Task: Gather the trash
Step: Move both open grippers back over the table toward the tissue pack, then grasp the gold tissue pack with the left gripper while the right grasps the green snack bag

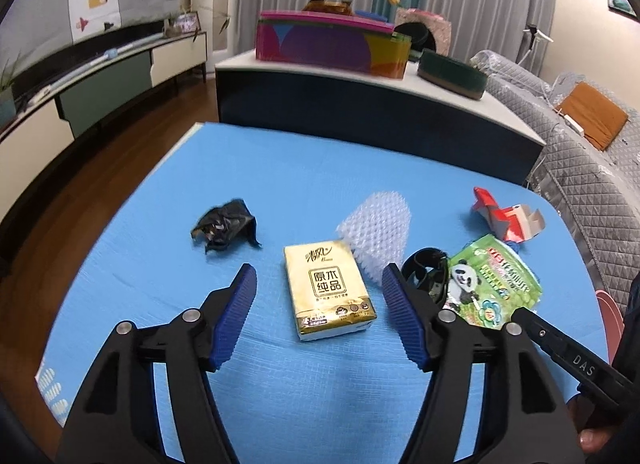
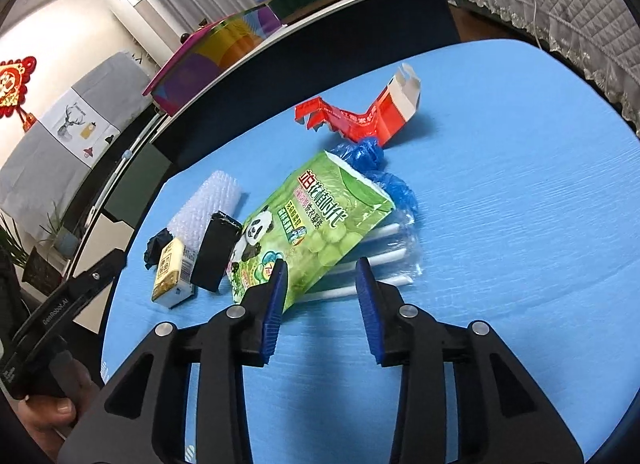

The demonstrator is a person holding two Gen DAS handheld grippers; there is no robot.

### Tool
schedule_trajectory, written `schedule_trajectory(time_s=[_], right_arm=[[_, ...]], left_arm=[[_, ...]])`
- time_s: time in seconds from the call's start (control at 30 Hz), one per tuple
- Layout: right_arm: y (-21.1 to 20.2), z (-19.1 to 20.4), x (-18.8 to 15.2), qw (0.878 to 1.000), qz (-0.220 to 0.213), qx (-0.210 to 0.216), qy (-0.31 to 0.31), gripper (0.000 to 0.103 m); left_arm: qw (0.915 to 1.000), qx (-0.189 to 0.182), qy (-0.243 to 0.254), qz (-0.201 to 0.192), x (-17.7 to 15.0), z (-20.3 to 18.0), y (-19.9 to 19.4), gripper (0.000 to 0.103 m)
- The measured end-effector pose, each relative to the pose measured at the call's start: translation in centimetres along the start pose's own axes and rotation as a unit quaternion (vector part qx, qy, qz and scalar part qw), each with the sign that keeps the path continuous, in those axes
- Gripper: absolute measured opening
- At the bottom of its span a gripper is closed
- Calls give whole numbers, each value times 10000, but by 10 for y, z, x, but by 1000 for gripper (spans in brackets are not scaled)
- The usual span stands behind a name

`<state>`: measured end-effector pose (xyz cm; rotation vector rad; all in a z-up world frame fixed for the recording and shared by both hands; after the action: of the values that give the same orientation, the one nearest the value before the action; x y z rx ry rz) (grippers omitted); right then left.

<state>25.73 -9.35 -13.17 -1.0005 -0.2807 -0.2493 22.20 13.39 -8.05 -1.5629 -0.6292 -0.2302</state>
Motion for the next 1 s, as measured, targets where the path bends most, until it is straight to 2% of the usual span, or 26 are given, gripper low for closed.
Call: schedule_trajectory(time_s=[0.27, 0.37, 0.43, 0.63, 0.77, 0.8, 0.83, 1.0], right_arm=[[5, 2, 7, 10000, -16, 60, -27, 37], [4, 4, 8, 9999, -48, 135, -84, 30], [4, 7, 9, 9997, -62, 160, -185, 20], [-3, 18, 9, 9986, -195, 237, -423, 9], [-13, 28, 9, 9970, -362, 238, -636, 5], [-15, 30, 10, 9966, -394, 231, -679, 4], [-18, 33, 9, 9961, -435, 204, -736, 4], [-30, 37, 7, 9948, -540, 192, -841, 2]], left_arm=[[9989, 95, -90, 443, -3, -3, 32, 64], [9972, 140, -186, 705, -6, -3, 47, 65], [9971, 208, -179, 709, -6, -4, 49, 67], [9970, 239, -122, 720, -5, -7, 50, 67], [9959, 293, -104, 852, -7, -6, 53, 66], [9957, 285, -112, 870, -7, -5, 53, 63], [9957, 292, -110, 878, -7, -4, 52, 54], [9957, 391, -120, 833, -7, 0, 45, 52]])
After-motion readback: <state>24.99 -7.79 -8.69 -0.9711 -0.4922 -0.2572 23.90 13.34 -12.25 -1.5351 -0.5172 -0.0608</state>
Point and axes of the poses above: each gripper's, at about its wrist camera, not at the fingertips, and y roughly the way its jaws point, z to its left, x to its top, the point moved 6 cm from there along y, roughly the way its jaws point, and after that the axes turned 15 degrees about z, right-handed, at the moved point
